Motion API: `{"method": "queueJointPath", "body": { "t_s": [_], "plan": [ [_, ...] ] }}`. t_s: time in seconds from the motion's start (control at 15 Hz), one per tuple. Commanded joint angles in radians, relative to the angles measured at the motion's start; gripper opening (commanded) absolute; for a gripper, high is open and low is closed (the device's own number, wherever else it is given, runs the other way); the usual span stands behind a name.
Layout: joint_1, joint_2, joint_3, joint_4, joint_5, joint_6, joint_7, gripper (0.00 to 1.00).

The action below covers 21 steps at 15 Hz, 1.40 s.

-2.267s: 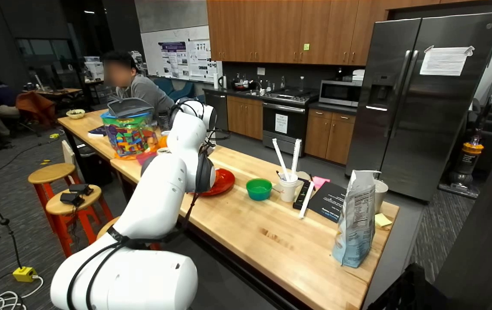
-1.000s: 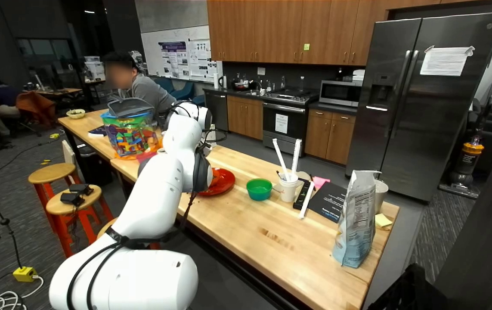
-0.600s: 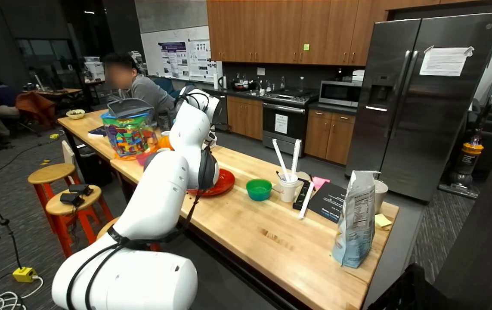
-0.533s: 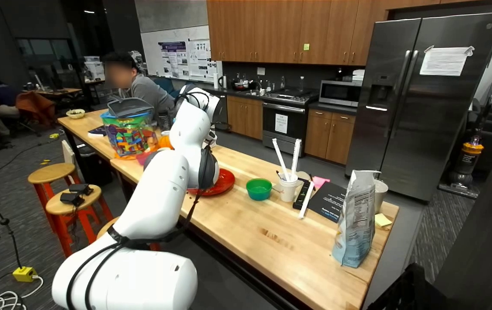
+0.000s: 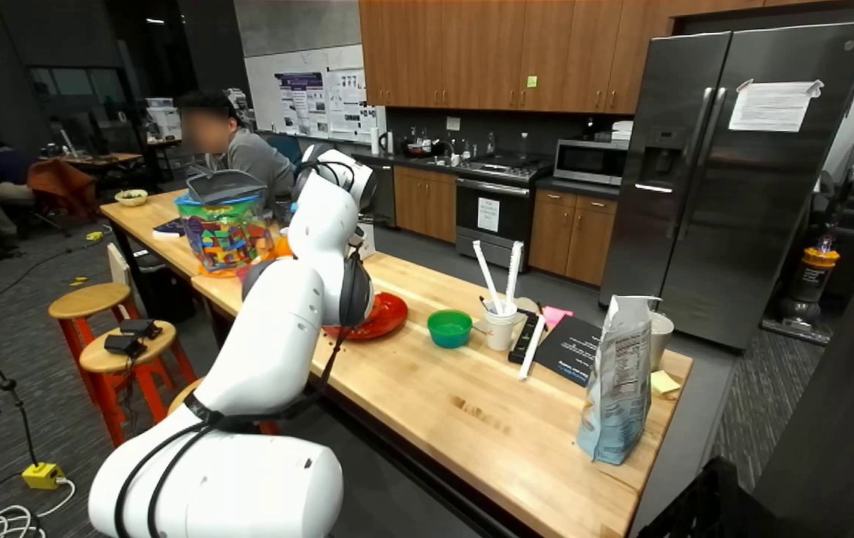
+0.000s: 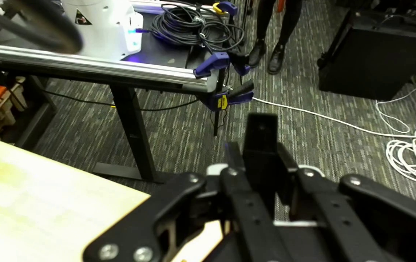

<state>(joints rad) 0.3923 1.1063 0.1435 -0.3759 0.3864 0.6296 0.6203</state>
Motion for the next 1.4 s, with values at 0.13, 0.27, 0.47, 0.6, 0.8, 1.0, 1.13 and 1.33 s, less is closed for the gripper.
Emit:
{"method": "queueJointPath", "body": {
  "t_s": [0.13, 0.27, 0.47, 0.6, 0.8, 1.0, 1.13, 1.33],
  "plan": [
    [0.035, 0.015, 0.024, 0.011, -0.012, 0.116, 0.029, 0.06],
    [-0.013, -0.001, 0.007, 0.019, -0.057, 0.099, -0.070, 0.06],
    [-0.010, 0.009, -0.002, 0.006, -0.102, 0.223, -0.117, 0.06],
    [-0.024, 0.033, 0.010, 0.029, -0.097, 0.299, -0.126, 0.06],
    [-0.033, 0.053, 0.026, 0.029, -0.087, 0.410, -0.158, 0.06],
    [-0.032, 0.058, 0.036, 0.024, -0.090, 0.479, -0.185, 0.06],
    [-0.029, 0.051, 0.036, 0.021, -0.097, 0.496, -0.194, 0.06],
    [-0.007, 0.012, 0.040, -0.021, -0.108, 0.503, -0.237, 0.06]
  ]
}}
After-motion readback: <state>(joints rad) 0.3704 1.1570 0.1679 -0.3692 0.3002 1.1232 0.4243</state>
